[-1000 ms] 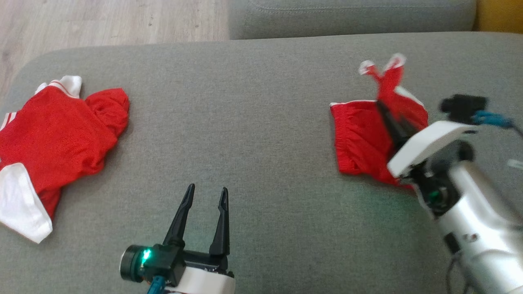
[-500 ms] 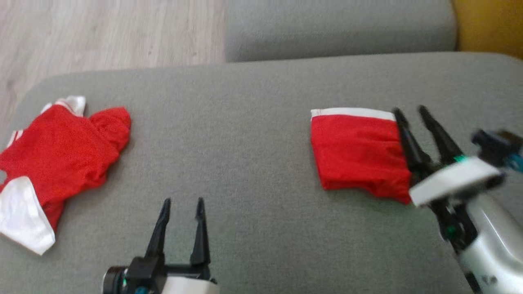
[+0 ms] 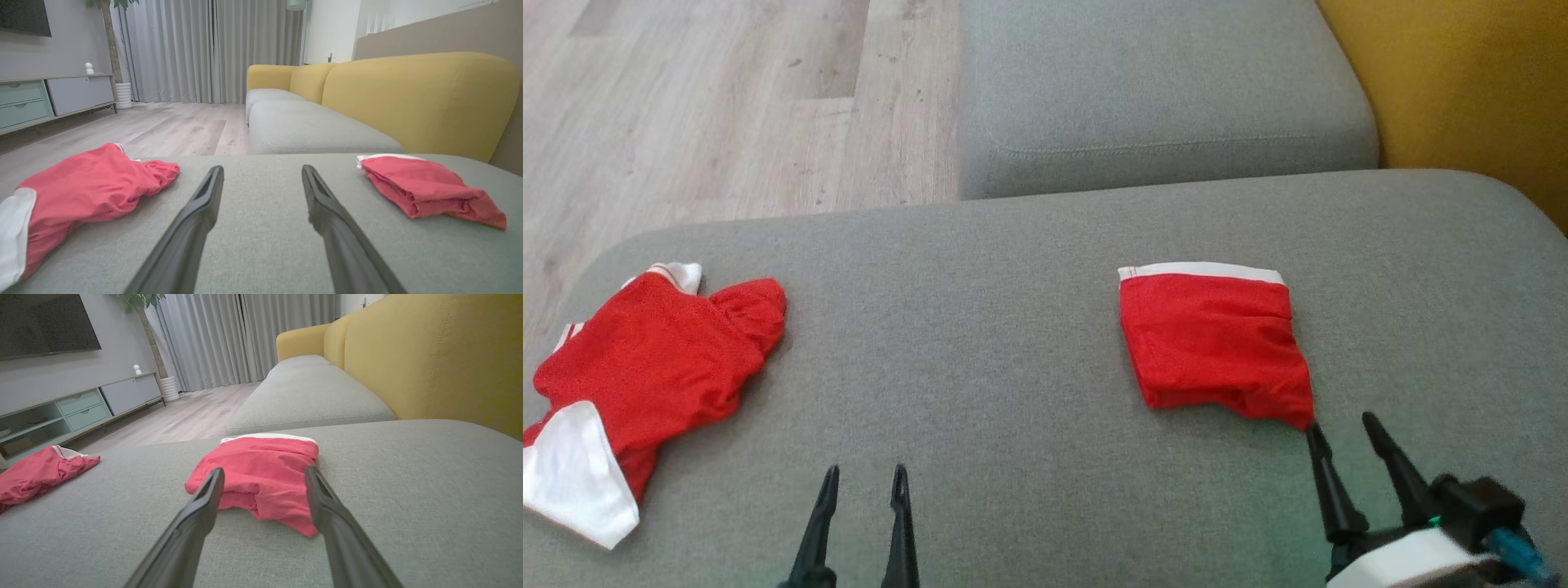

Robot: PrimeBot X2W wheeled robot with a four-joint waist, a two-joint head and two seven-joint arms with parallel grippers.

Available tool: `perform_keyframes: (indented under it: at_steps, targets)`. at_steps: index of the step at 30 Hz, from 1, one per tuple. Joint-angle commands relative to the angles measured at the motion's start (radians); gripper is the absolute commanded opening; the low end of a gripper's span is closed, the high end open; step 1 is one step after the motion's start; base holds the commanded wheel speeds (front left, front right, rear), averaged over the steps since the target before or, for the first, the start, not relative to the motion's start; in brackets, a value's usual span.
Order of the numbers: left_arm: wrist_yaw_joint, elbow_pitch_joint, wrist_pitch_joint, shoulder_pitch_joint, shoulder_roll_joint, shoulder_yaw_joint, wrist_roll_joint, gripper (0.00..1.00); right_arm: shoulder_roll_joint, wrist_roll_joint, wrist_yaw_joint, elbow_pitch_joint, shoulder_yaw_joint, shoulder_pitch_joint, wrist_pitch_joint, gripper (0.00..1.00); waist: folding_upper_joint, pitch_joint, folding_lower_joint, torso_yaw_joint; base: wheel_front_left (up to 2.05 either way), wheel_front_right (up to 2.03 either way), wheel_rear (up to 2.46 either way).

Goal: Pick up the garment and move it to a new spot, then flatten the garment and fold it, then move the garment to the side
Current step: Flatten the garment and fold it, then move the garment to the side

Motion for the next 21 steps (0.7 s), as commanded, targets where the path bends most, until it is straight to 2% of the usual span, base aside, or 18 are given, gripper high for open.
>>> perform_keyframes:
  at_steps: [1, 8, 21]
  targets:
    - [0.001, -0.026, -0.005, -0.033, 0.000, 0.040, 0.011, 1.00, -0.004, -0.011, 0.007, -0.041, 0.011, -0.039, -0.012, 1.00, -0.0001, -0.003, 0.0002, 0.000, 0.00, 0.00, 0.00]
    - [0.010, -0.009, -0.005, -0.006, -0.005, 0.078, 0.044, 1.00, 0.042, -0.094, 0.007, -0.059, -0.024, 0.003, -0.012, 1.00, -0.0001, -0.020, 0.0002, -0.007, 0.00, 0.00, 0.00]
    - [-0.003, 0.001, -0.005, 0.012, -0.014, 0.097, 0.061, 1.00, 0.042, -0.101, 0.007, -0.019, -0.027, -0.005, -0.012, 1.00, -0.0001, -0.035, 0.0002, -0.017, 0.00, 0.00, 0.00]
